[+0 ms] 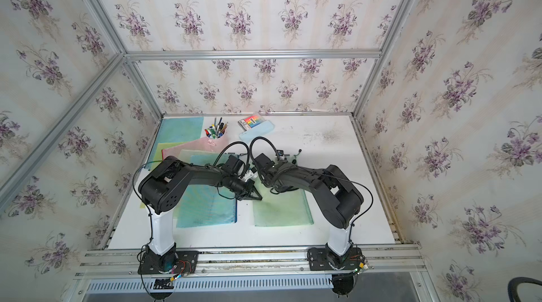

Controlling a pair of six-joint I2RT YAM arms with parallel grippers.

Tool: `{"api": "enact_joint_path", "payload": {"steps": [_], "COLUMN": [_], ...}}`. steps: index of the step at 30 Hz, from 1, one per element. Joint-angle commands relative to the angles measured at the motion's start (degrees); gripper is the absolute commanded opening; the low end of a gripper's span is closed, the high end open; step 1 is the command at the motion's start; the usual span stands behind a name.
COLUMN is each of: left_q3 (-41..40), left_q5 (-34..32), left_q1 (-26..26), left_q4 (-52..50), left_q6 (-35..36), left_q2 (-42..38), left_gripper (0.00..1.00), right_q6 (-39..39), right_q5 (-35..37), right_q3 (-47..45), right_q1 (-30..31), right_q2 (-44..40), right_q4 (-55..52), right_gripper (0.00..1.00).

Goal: Wipe the document bag
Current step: Wipe the dirt from the document bag.

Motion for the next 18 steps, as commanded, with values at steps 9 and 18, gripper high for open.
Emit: {"api": "enact_joint_path", "payload": {"steps": [9,18], "left_q3": [3.3,3.21], "left_q5": [-8.2,-9.04], "left_q1": [-0.6,-0.35], "left_q4": [-14.63,-10.37], "left_q6": [9.6,6.63], "left_q2": [0.7,2.11], "left_gripper": [0.12,0.18], "right_q6": [-2.29,-6.0], "right_q5": [1.06,-6.73], "right_q3": [-6.93,4.2], "right_q1": [-8.78,-4.7], "right_q2": [-5.08,-0.27], "right_q4": [-0.29,7.43], "right_gripper": [0.3,0.31]}}
